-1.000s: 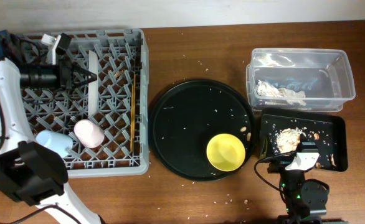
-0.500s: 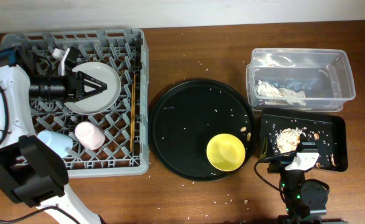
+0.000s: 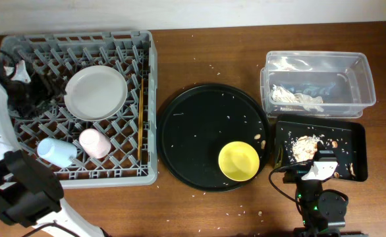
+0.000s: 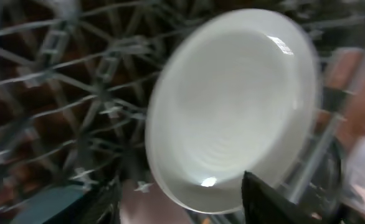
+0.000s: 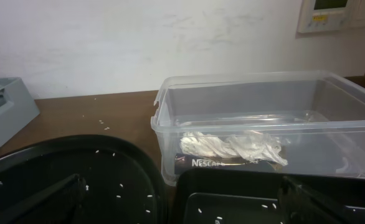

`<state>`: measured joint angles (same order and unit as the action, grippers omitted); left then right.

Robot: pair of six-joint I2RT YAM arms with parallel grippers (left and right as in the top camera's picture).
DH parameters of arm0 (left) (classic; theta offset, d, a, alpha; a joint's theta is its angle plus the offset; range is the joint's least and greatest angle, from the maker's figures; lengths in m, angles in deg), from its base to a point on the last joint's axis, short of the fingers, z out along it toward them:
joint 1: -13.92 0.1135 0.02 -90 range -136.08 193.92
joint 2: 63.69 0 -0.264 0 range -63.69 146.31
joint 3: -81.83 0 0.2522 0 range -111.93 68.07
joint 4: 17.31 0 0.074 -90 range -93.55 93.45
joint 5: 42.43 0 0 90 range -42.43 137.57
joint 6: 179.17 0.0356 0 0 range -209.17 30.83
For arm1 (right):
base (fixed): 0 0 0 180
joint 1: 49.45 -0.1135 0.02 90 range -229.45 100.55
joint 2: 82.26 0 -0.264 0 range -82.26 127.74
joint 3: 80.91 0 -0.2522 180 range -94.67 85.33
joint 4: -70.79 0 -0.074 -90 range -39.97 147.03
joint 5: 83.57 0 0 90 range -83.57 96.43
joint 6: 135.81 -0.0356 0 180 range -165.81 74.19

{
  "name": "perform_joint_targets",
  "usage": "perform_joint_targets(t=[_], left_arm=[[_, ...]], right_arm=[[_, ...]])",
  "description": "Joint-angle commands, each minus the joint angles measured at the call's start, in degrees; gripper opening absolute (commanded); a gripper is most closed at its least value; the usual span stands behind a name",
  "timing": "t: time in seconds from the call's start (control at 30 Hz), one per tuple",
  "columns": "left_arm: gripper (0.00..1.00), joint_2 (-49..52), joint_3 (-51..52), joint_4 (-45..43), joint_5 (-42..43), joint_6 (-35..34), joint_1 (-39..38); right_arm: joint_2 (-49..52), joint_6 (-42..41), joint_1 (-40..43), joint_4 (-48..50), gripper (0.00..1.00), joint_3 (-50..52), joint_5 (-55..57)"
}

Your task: Sort waste into correct bins and load items into the dishwasher rack

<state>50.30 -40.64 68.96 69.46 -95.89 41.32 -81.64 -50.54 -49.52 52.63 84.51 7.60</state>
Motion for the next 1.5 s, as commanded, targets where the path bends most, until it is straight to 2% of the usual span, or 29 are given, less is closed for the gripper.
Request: perform_joint_targets(t=[0.0,0.07,0.13,0.23,0.3,0.37,0.43,0.47,0.53,0.7,0.8,0.87,0.9,0.93,1.03,1.07,1.17,1.3,1.47], left_arm=[[0.63,1.14,-0.83,-2.71,-4.94,-1.79,0.20],[0.62,3.30,-0.83,-4.15,-2.03,-1.33,0.07],[0.56,5.92,-0.83,-4.26,-1.70,-1.16,-0.59],[0.42,9.07,-0.83,-4.39,-0.66,-1.16,-0.92],[0.42,9.77,-0.83,-5.09,0.22,-1.14,-1.01],[0.33,9.99,-0.83,-5.88,0.22,-1.16,-1.11],[0.33,10.71,-0.83,-6.03,0.35,-0.68,-1.68],[0.28,11.74,-0.83,-6.08,1.07,-0.48,-2.38],[0.01,12.66,-0.83,-6.05,1.29,-0.50,-3.39],[0.00,5.79,-3.72,-2.69,1.88,-0.52,-3.13],[0.00,-2.54,-6.16,-1.05,-5.86,-0.55,-4.15],[0.00,-10.60,-6.14,1.36,-24.04,-1.11,-9.25],[0.00,-12.04,-6.14,2.27,-29.59,-2.69,-11.23],[0.00,-13.55,-6.14,4.63,-39.23,-4.55,-15.50],[0.00,-13.55,-2.03,8.13,-67.36,-17.29,-27.02],[0.00,-13.55,0.13,7.28,-71.08,-18.93,-29.00],[0.00,-13.49,6.45,4.20,-74.90,-20.92,-31.34],[0.00,-13.42,15.85,-2.97,-74.66,-20.90,-31.39],[0.02,-13.40,17.84,-4.79,-71.19,-20.87,-32.13]], right_arm=[[-0.37,-0.15,0.15,-0.09,0.98,0.50,-0.09],[-0.37,-0.15,0.15,-0.09,0.98,0.50,-0.09],[-0.37,-0.15,0.15,-0.09,0.98,0.50,-0.09],[-0.37,-0.15,0.15,-0.09,0.98,0.50,-0.09],[-0.37,-0.15,0.13,-0.09,0.98,0.50,-0.09],[-0.37,-0.15,0.15,-0.09,0.98,0.50,-0.09],[-0.37,-0.15,0.15,-0.09,0.98,0.50,-0.09],[-0.37,-0.15,0.13,-0.09,0.99,0.50,-0.09],[-0.37,-0.15,0.15,-0.09,0.98,0.50,-0.09],[-0.37,-0.15,0.15,-0.09,0.99,0.50,-0.09],[-0.37,-0.15,0.15,-0.09,0.99,0.50,-0.09],[-0.37,-0.15,0.15,-0.09,0.98,0.50,-0.09],[-0.37,-0.15,0.13,-0.09,0.98,0.50,-0.09],[-0.37,-0.15,0.13,-0.09,0.98,0.50,-0.09],[-0.37,-0.15,0.15,-0.09,0.98,0.50,-0.09],[-0.37,-0.15,0.15,-0.09,0.98,0.50,-0.09],[-0.37,-0.15,0.15,-0.09,0.98,0.50,-0.09],[-0.37,-0.15,0.13,-0.09,0.99,0.50,-0.09],[-0.37,-0.15,0.15,-0.09,0.98,0.50,-0.09]])
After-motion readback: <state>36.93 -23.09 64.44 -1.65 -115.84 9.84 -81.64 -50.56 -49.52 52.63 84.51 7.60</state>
